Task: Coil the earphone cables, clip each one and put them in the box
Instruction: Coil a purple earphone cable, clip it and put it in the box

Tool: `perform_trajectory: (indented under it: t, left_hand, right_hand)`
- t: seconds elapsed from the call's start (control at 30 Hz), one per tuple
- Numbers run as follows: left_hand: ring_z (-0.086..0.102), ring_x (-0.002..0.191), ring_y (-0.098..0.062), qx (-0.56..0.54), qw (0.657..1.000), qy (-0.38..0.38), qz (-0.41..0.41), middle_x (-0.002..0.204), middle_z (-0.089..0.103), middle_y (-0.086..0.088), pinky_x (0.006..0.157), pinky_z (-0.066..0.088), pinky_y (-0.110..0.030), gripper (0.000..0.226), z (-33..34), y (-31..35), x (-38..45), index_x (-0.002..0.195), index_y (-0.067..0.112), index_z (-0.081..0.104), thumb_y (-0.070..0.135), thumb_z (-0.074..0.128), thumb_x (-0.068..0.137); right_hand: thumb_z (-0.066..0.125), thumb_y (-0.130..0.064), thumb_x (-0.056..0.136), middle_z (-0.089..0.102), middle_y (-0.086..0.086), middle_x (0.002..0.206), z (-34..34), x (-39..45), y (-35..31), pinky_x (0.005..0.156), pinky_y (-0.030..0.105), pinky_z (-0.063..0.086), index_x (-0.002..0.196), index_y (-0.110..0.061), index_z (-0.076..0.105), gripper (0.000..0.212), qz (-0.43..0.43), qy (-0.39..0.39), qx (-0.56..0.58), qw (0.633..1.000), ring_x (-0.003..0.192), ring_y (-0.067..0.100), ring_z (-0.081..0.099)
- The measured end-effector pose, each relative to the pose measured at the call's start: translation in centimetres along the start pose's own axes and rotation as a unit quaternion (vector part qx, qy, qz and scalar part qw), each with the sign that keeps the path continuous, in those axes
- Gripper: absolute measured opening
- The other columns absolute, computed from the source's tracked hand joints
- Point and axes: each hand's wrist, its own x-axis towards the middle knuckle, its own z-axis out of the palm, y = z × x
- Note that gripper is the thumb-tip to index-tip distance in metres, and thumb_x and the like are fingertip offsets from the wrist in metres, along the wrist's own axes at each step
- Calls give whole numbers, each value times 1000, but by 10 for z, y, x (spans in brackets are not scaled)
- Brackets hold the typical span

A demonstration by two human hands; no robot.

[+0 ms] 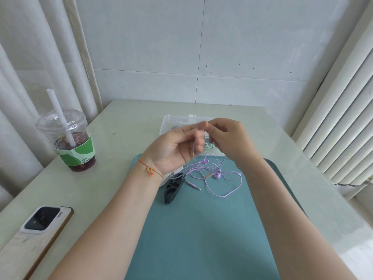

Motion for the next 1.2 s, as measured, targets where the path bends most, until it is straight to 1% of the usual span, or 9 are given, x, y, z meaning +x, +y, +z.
perform_trajectory:
  t: [0.13, 0.27, 0.47, 0.57, 0.67, 0.8, 0.93, 1.07, 1.2]
  left_hand:
    - [72, 79, -21, -103, 986, 83, 101, 82, 70, -6, 75, 59, -27, 27, 3, 5, 2, 98, 3, 64, -1, 37, 98]
    - [72, 94, -25, -37, 971, 168, 163, 90, 74, -5, 90, 56, -37, 24, -8, 4, 6, 99, 7, 58, -1, 36, 101]
    - [71, 95, -24, 76, 952, 219, 200, 96, 74, -9, 95, 54, -33, 21, -13, -2, 10, 100, 5, 63, -4, 43, 98]
    - [70, 97, -24, 94, 952, 210, 202, 106, 69, -15, 92, 55, -29, 20, -9, -6, 10, 98, 2, 64, -6, 46, 97]
    - [70, 93, -23, 181, 945, 211, 174, 104, 69, -14, 81, 56, -28, 21, -11, -10, 11, 94, 4, 67, -5, 48, 96]
    - [59, 79, -26, 294, 930, 196, 98, 90, 67, -16, 76, 48, -34, 21, -18, -14, 12, 91, 7, 72, -2, 53, 94]
    - [56, 54, -16, 281, 942, 176, 44, 67, 64, -5, 57, 50, -23, 22, -15, -10, 9, 96, 2, 66, -3, 45, 97]
    - [43, 52, -14, 254, 957, 136, -4, 62, 51, -5, 50, 34, -22, 23, -14, -6, 8, 98, -2, 63, -1, 39, 95]
    - [32, 49, -14, 211, 972, 91, -48, 57, 41, -2, 48, 31, -22, 27, -11, -3, 6, 89, 2, 61, 8, 35, 95]
  right_hand:
    - [56, -19, 94, 55, -12, 46, 8, -8, -3, 46, 19, 37, 66, -20, 63, 29, 29, -91, -69, 993, 42, 11, 42]
    - [56, -23, 93, 64, 1, 58, 12, -14, -8, 48, 21, 43, 86, -10, 72, 22, 58, -196, -101, 974, 42, 17, 48]
    - [62, -30, 90, 59, -3, 51, 9, -13, -11, 45, 17, 38, 84, -19, 74, 18, 38, -193, -145, 970, 41, 14, 40]
    - [63, -33, 89, 46, -10, 44, 10, -13, -12, 41, 12, 31, 81, -21, 73, 17, 11, -170, -163, 972, 39, 6, 36]
    - [60, -26, 90, 33, -9, 43, 12, -14, -12, 42, 14, 26, 82, -14, 73, 19, -29, -147, -171, 974, 43, 9, 29]
    - [61, -24, 88, 43, -13, 45, 5, -10, -12, 43, 13, 26, 78, -14, 72, 17, -41, -91, -169, 981, 44, 6, 36]
    - [70, -31, 85, 42, -11, 44, -8, -4, -9, 41, 14, 25, 75, -16, 71, 17, -35, -25, -134, 990, 40, 6, 35]
    - [73, -24, 83, 44, -17, 40, -10, 0, -5, 40, 12, 27, 77, -17, 69, 10, -19, 10, -90, 996, 39, 4, 36]
    - [75, -24, 82, 42, -12, 47, -8, 0, -4, 41, 13, 27, 75, -18, 68, 12, -16, 25, -49, 998, 41, 4, 32]
